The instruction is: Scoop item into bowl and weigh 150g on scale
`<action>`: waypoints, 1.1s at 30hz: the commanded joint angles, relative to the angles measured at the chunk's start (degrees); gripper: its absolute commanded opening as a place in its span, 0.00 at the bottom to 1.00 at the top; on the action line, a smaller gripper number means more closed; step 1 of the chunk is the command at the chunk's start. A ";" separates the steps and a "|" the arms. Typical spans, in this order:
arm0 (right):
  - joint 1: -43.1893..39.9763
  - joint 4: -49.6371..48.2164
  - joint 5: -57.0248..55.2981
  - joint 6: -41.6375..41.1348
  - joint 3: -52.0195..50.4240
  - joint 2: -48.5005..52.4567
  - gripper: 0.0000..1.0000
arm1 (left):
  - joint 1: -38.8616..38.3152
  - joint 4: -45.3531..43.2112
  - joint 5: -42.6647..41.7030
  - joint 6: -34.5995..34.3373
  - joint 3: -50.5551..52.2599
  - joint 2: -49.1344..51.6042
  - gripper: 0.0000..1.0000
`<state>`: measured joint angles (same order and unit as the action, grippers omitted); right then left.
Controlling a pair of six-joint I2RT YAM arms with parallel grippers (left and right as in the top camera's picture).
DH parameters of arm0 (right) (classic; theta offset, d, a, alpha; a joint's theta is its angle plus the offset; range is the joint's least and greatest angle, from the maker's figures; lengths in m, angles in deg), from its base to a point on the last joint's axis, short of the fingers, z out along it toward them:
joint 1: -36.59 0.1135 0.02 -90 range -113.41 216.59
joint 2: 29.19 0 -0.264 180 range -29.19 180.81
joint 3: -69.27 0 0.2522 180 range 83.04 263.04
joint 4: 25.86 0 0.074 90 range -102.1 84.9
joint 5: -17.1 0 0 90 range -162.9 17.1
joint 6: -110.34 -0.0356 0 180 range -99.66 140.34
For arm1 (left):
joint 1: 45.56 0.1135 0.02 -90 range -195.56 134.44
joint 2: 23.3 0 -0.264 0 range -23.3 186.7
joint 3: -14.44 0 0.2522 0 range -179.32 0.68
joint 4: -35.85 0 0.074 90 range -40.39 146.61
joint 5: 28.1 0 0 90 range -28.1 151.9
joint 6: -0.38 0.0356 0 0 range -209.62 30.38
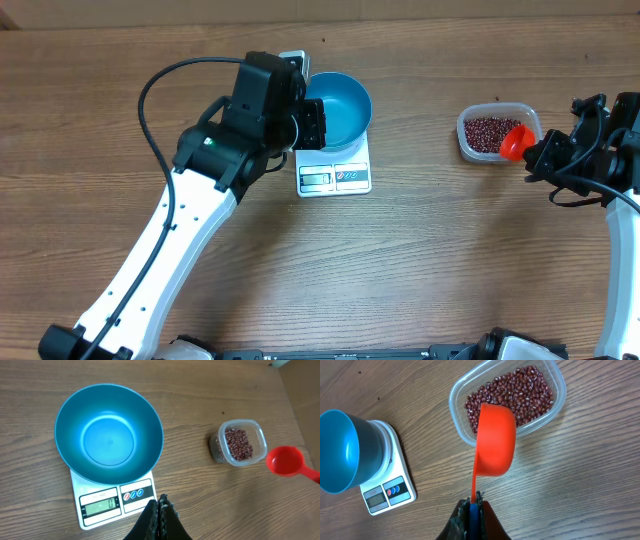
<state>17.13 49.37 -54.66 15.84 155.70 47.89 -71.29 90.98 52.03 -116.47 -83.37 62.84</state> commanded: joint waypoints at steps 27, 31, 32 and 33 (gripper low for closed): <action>-0.04 -3.52 0.94 0.33 1.22 4.09 0.04 | 0.22 -2.58 6.99 4.63 -1.62 9.09 0.04; -0.04 -3.50 0.94 0.35 1.22 4.09 0.04 | 0.33 -2.58 8.57 4.63 -1.62 9.09 0.04; -0.04 -3.50 0.94 0.33 1.22 4.09 0.04 | 0.33 -2.60 8.57 4.63 -1.62 9.09 0.04; -0.04 -3.52 0.94 0.33 1.22 4.09 0.04 | 0.33 -2.58 8.55 4.61 -1.62 9.09 0.05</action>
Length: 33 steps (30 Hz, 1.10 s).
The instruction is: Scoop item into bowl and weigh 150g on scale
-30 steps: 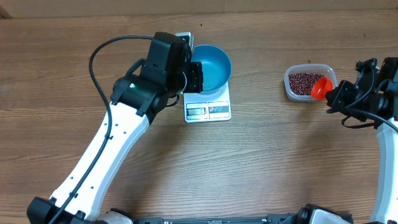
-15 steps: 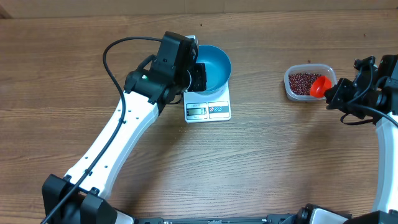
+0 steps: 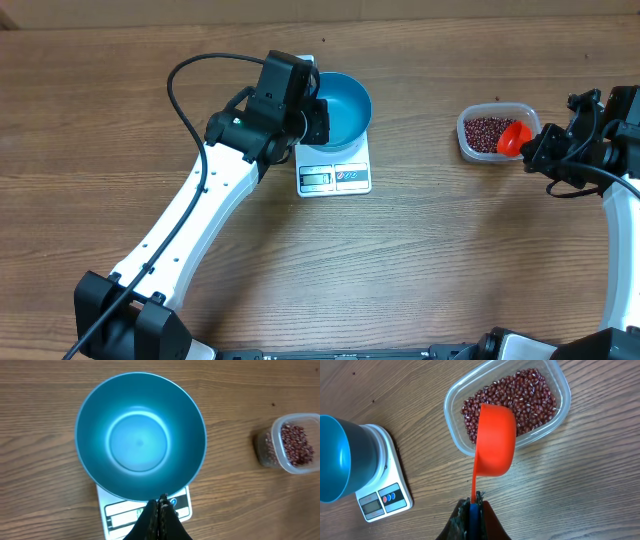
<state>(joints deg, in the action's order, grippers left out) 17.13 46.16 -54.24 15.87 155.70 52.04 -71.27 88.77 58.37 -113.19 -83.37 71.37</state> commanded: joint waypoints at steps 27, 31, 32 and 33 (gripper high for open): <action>-0.04 -0.72 0.52 4.02 1.22 -0.07 0.04 | 0.31 1.09 2.49 7.85 -1.62 0.57 0.78; -0.04 -2.43 0.52 5.66 1.22 -0.04 0.04 | 0.31 1.14 2.49 8.63 -1.62 0.57 0.85; -0.04 -2.97 0.52 6.32 1.22 -0.04 0.04 | 0.31 1.11 2.51 8.63 -1.62 0.57 0.87; -0.04 -3.48 0.50 6.51 1.22 -0.04 0.04 | 0.31 1.11 2.51 8.63 -1.62 0.57 0.88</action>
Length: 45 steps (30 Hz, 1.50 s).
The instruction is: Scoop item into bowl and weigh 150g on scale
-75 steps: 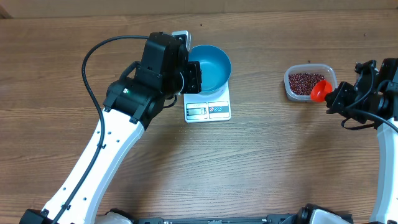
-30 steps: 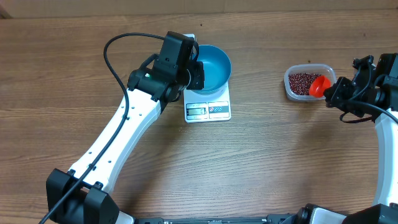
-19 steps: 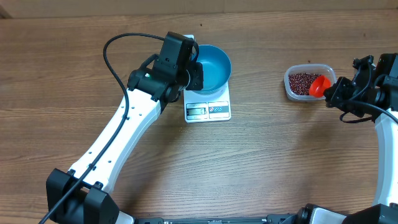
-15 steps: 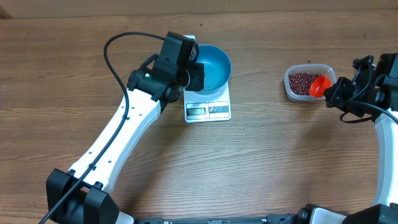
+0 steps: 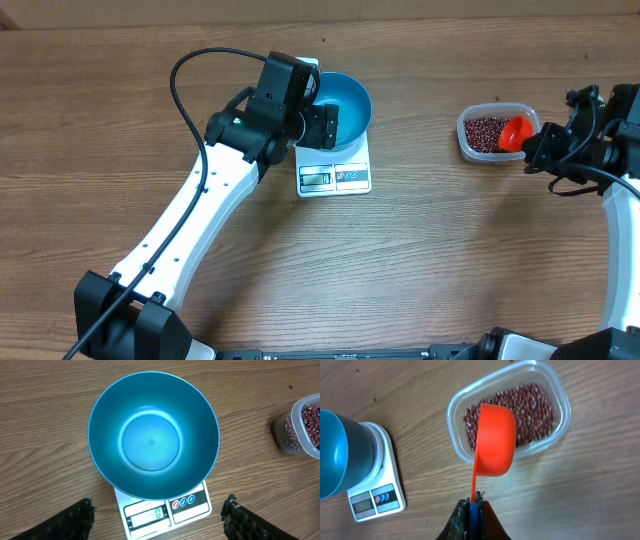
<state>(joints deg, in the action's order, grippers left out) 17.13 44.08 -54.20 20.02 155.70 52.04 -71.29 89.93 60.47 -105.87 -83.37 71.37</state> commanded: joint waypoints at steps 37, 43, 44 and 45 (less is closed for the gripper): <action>0.02 -5.14 0.92 10.91 0.42 5.75 0.04 | 0.33 -0.07 0.39 1.25 -1.62 0.57 1.00; 0.02 -5.51 0.92 12.63 0.42 5.75 0.04 | 0.33 -0.07 0.39 1.27 -1.62 0.57 1.00; 0.02 -5.49 0.92 12.63 0.42 5.75 0.04 | 0.33 -0.07 0.42 1.27 -1.62 0.57 1.00; 0.02 -5.46 0.92 12.63 0.42 5.75 0.04 | 0.33 -0.07 0.39 1.27 -1.62 0.57 1.00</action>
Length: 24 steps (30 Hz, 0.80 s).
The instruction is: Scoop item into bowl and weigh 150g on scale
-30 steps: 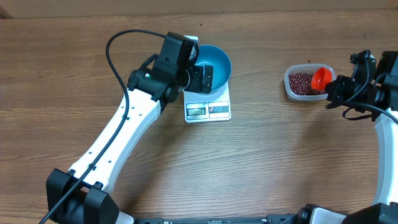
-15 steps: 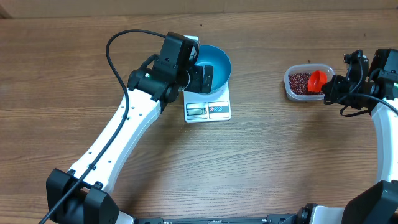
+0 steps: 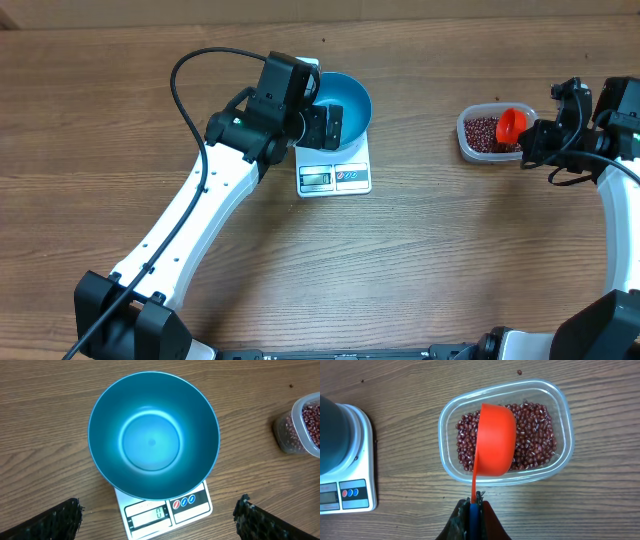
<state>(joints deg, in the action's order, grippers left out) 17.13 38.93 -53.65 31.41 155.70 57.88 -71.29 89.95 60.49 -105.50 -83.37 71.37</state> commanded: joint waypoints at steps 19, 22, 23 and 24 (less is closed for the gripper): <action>0.02 0.94 0.39 1.22 0.42 -0.09 0.04 | 0.33 -0.07 0.37 0.90 -1.62 0.57 0.99; 0.02 0.92 0.39 1.22 0.42 -0.09 0.04 | 0.33 -0.07 0.37 0.90 -1.62 0.57 0.99; 0.02 0.92 0.39 1.22 0.42 -0.09 0.04 | 0.33 -0.04 0.37 0.90 -1.62 0.57 0.99; 0.02 0.94 0.39 1.22 0.42 -0.09 0.04 | 0.33 -0.07 0.37 0.90 -1.62 0.57 0.99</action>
<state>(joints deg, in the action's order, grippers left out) 17.13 40.02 -53.63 32.22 155.70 57.88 -71.29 89.95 60.49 -105.50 -83.37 71.37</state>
